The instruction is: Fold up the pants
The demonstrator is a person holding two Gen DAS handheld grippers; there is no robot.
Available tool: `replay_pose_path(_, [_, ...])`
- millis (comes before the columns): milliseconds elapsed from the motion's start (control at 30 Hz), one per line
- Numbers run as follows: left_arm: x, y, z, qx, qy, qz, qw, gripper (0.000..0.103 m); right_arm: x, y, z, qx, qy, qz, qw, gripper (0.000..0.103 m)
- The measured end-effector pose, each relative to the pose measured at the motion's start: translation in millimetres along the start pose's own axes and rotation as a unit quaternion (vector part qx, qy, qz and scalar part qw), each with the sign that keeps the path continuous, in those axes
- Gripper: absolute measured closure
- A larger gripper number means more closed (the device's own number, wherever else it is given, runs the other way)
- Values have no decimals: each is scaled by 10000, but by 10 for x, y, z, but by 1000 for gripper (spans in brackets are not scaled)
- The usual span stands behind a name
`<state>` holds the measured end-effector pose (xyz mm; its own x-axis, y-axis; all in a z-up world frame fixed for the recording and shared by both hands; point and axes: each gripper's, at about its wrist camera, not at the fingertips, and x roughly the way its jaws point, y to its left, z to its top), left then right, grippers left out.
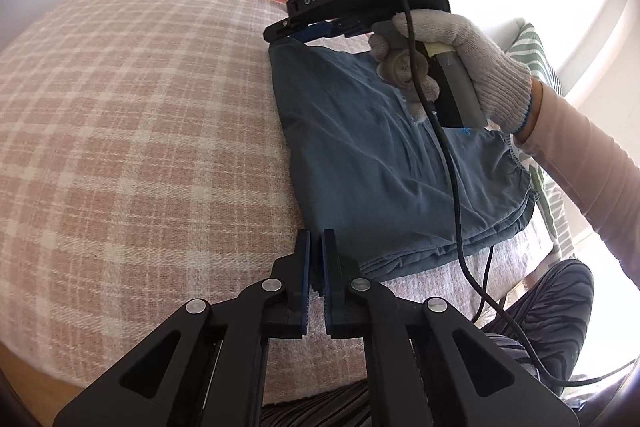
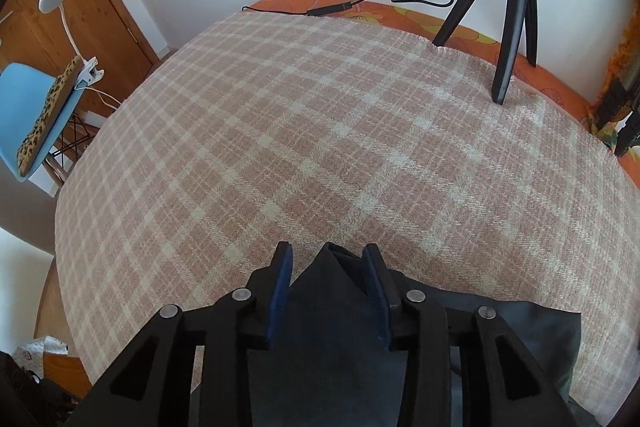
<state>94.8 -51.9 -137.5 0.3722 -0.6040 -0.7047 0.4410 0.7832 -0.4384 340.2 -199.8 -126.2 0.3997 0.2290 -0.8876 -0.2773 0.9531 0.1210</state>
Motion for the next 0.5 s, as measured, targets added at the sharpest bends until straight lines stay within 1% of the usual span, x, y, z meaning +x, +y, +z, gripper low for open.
replay_pose_path(33, [-20,31,11,-63,-28,-24,10000,89,-81,20,-15,-21,-23,6,10000,62])
replay_pose_path(67, [-30,57,29,-134,-37,-74,9999,83,-151,44,-31,-39,9,42,10000,62])
replay_pose_path(133, [-22,96,73,-299,-13,-199,9994,76,-264,76,-76,26,108,107,9999,58])
replay_pose_path(167, [-4,102,94,-353,18,-254,9991,68,-298,84,-98,109,195,147,9996,56])
replay_pose_path(200, [18,99,112,-381,23,-293,9988,66,-310,93,-121,209,311,191,9991,54])
replay_pose_path(233, [42,98,120,-414,22,-331,9986,66,-309,106,-144,312,425,197,9984,54])
replay_pose_path(333, [153,87,116,-556,92,-621,9965,66,-245,186,-194,516,690,169,9961,54])
replay_pose_path(433, [274,52,68,-612,169,-754,9951,70,-82,314,-195,476,968,-231,9939,53])
replay_pose_path(467, [296,30,51,-567,158,-763,9953,80,-9,353,-189,453,1092,-359,9923,53])
replay_pose_path(500, [305,-1,36,-492,158,-740,9959,92,53,389,-187,435,1174,-496,9909,53])
